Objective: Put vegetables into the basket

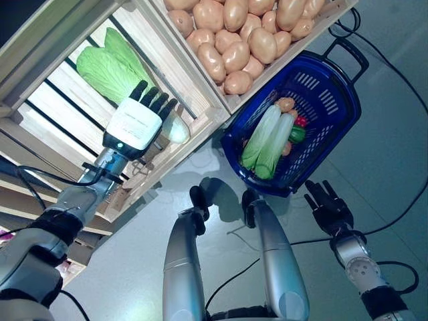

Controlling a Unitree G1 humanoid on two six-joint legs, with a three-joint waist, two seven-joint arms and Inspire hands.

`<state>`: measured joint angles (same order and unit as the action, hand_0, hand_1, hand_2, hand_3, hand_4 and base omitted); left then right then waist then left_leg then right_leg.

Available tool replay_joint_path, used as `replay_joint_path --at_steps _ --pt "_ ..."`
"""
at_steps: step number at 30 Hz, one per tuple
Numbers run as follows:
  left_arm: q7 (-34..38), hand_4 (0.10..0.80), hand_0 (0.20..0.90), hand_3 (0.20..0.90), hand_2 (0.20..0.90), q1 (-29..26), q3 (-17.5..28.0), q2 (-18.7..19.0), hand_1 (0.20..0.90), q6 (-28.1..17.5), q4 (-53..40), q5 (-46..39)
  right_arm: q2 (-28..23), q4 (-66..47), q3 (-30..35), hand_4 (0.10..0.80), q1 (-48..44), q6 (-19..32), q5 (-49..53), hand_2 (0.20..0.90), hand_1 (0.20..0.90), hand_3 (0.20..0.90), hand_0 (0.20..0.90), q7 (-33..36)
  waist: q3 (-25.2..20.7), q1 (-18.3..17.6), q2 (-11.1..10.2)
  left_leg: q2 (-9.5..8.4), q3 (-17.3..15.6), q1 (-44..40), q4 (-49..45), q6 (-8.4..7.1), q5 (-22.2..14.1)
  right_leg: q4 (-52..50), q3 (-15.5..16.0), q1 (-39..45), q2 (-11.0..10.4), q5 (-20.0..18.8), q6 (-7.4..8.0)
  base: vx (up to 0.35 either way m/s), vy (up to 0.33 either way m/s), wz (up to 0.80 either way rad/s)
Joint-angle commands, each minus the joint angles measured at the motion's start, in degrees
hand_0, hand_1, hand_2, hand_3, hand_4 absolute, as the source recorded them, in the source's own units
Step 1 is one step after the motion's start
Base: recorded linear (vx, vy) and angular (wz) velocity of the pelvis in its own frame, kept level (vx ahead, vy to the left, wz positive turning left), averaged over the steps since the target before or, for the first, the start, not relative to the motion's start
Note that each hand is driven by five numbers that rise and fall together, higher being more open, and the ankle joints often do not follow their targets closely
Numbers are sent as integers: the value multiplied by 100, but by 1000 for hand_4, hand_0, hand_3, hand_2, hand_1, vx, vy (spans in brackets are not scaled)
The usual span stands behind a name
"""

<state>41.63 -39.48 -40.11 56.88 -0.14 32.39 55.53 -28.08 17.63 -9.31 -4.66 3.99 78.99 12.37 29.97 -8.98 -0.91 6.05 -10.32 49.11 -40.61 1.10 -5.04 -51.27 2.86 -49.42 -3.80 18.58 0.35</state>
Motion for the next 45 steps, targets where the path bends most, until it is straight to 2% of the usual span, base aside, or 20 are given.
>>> replay_joint_path --at_steps 1,10,17,24,25,26,27,28,35,40,45 --pt "-69 800 900 900 900 -629 214 173 900 348 -105 -59 -34 -578 97 800 10 186 -126 900 900 900 900 134 -17 -95 -22 55 10 -112 -386 -44 -727 598 87 13 -160 -868 44 37 -4 -1" --pt "-381 800 900 900 900 -816 47 178 900 708 110 98 -187 -757 287 800 76 270 14 900 900 900 900 363 -17 -156 -27 90 17 265 -603 3 -798 447 50 -369 -181 -891 54 23 3 -5" --pt "-131 800 900 900 900 -863 -3 21 900 957 321 -180 -151 -659 403 800 235 394 72 900 900 900 900 202 -17 -229 -82 165 72 751 -932 3 -887 239 16 -817 -173 -901 38 -13 14 -8" --pt "21 800 900 900 900 -865 13 -182 900 974 562 -155 -86 -657 344 800 217 492 45 900 900 900 900 126 -17 -226 -96 143 119 937 -1004 -3 -909 191 -6 -992 -133 -905 42 -20 2 -7" --pt "3 595 592 592 592 -873 15 -188 592 974 572 -138 -97 -656 348 800 203 489 52 900 900 900 900 105 -17 -222 -96 154 122 973 -1039 -5 -913 161 -5 -1025 -137 -903 39 -16 1 -4" --pt "7 460 389 389 389 -899 -10 -175 389 965 579 -192 -105 -688 336 800 195 503 59 900 900 900 900 114 -17 -222 -97 151 131 982 -1044 -14 -915 150 -7 -1032 -135 -899 45 0 0 0" --pt "12 460 389 389 389 -905 -10 -174 389 958 587 -191 -106 -695 337 800 196 506 60 900 900 900 900 110 -17 -222 -99 149 135 985 -1052 -16 -919 148 -8 -1032 -134 -898 45 0 0 0" --pt "28 400 300 300 300 -887 30 -169 300 940 593 -212 -101 -710 353 800 198 506 40 900 900 900 900 106 -17 -214 -99 144 134 970 -1046 -13 -918 152 -7 -1024 -131 -904 54 0 0 0" --pt "88 400 300 300 300 -741 154 -135 300 938 618 -243 -87 -832 355 800 245 586 -16 900 900 900 900 100 -17 -213 -116 148 104 822 -968 -55 -878 262 -6 -855 -94 -935 67 0 0 0" --pt "306 400 300 300 300 -570 264 -126 300 1103 605 -296 -62 -932 326 800 280 606 -18 900 900 900 900 92 -17 -208 -166 172 118 555 -751 -112 -766 455 9 -563 -45 -959 83 -2 -14 0" --pt "445 400 300 300 300 -535 354 -106 300 1030 557 -410 -28 -1001 327 800 293 662 -41 900 900 900 900 75 -17 -188 -224 148 145 -50 -243 -207 -533 958 38 78 24 -1021 89 -8 -73 1"
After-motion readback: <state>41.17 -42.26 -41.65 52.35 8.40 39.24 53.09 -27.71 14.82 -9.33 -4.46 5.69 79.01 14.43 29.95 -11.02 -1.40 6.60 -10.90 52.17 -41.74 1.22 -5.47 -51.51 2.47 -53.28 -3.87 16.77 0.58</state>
